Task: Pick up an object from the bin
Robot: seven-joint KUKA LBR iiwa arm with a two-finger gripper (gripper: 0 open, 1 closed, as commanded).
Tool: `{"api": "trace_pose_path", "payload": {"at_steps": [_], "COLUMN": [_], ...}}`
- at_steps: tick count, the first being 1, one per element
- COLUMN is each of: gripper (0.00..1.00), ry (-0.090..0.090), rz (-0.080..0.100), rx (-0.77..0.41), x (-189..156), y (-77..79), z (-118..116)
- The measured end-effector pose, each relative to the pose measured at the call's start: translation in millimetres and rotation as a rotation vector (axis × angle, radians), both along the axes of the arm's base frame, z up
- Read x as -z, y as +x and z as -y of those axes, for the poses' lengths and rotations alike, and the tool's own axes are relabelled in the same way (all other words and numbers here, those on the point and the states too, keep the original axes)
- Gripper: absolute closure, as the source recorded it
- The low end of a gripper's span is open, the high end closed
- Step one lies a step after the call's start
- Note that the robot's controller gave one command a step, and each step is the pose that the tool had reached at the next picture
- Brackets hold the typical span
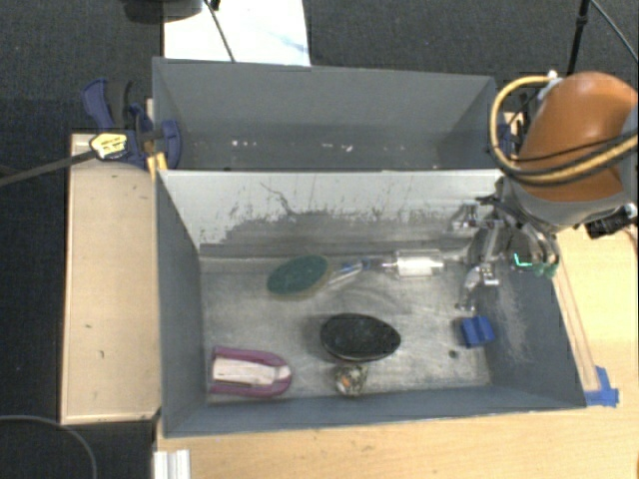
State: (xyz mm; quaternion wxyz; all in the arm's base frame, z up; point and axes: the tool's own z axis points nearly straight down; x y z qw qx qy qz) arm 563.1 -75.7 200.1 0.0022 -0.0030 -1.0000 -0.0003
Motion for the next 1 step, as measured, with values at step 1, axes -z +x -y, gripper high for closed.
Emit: {"api": "trace_pose_path", "payload": {"at_steps": [1], "gripper": [0.00], "ry": [0.003], "rz": [-0.002], "rx": [-0.185], "x": [106.8], "y": [-61.5], "z": [-70.7]}}
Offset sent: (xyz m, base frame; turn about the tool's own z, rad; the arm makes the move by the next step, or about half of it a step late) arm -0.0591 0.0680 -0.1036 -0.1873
